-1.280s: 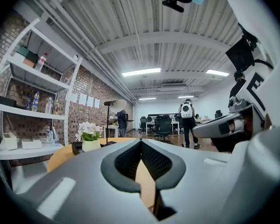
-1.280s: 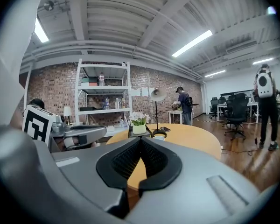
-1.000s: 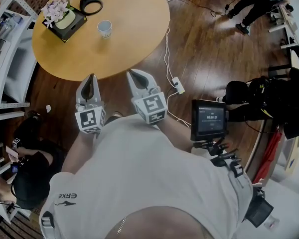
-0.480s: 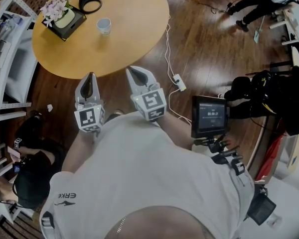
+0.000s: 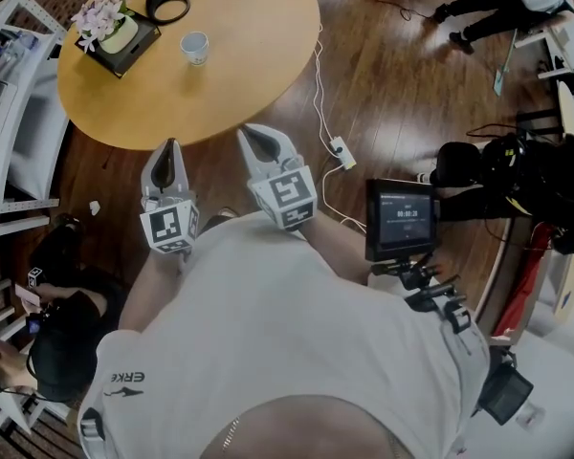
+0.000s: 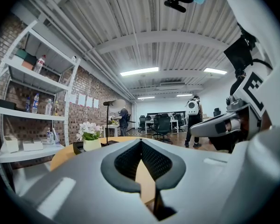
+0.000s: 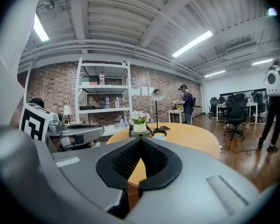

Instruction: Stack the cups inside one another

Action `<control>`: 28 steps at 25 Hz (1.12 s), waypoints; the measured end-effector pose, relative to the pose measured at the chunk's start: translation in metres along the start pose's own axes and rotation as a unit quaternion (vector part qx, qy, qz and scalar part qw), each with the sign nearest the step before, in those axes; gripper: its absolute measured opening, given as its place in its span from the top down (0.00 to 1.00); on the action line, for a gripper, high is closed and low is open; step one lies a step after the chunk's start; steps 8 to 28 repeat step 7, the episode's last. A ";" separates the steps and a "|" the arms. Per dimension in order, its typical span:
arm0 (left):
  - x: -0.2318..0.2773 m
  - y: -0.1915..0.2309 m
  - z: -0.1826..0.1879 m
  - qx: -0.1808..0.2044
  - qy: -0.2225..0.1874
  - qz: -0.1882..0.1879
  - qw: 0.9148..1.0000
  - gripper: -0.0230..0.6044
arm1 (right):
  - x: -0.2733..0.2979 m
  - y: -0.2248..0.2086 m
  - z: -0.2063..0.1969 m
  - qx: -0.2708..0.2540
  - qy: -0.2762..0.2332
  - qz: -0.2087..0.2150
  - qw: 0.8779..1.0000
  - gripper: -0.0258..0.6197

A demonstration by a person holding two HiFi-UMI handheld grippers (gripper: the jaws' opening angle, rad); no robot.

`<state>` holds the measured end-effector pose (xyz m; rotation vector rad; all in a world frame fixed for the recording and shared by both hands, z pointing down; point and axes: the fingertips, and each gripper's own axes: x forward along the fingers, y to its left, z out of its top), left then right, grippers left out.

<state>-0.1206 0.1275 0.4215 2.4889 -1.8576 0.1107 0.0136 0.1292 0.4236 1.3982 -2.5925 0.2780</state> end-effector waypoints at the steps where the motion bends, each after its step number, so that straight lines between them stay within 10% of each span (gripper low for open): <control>1: 0.000 0.000 0.000 0.000 0.000 0.000 1.000 0.96 | 0.000 0.000 -0.001 0.000 0.001 0.000 1.000 0.94; 28: 0.000 -0.003 -0.002 -0.003 -0.002 -0.001 1.000 0.96 | -0.001 -0.001 -0.002 -0.001 0.002 -0.001 1.000 0.94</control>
